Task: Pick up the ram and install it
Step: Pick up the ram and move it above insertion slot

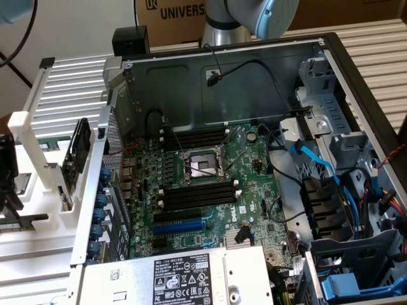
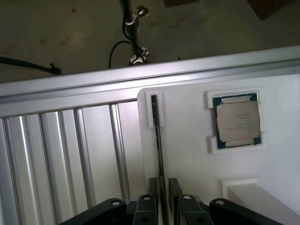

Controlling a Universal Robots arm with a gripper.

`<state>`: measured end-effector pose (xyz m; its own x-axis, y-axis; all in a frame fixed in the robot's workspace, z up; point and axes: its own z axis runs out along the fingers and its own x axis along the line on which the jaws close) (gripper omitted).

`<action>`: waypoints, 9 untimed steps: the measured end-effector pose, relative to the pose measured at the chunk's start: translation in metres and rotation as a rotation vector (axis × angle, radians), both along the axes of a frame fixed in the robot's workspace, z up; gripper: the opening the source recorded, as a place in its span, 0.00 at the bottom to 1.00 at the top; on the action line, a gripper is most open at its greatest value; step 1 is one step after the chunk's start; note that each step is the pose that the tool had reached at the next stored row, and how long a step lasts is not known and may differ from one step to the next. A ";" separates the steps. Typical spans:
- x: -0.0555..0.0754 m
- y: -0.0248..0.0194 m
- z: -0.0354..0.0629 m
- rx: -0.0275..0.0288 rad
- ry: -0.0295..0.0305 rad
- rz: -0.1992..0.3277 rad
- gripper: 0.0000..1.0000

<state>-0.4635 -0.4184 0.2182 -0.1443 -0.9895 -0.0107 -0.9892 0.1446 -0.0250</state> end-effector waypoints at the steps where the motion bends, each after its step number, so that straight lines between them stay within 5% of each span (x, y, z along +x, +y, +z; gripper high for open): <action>1: 0.000 0.0000 -0.0012 0.0000 -0.0001 0.001 0.24; 9: 0.000 0.0000 -0.0074 -0.0002 0.0000 0.005 0.24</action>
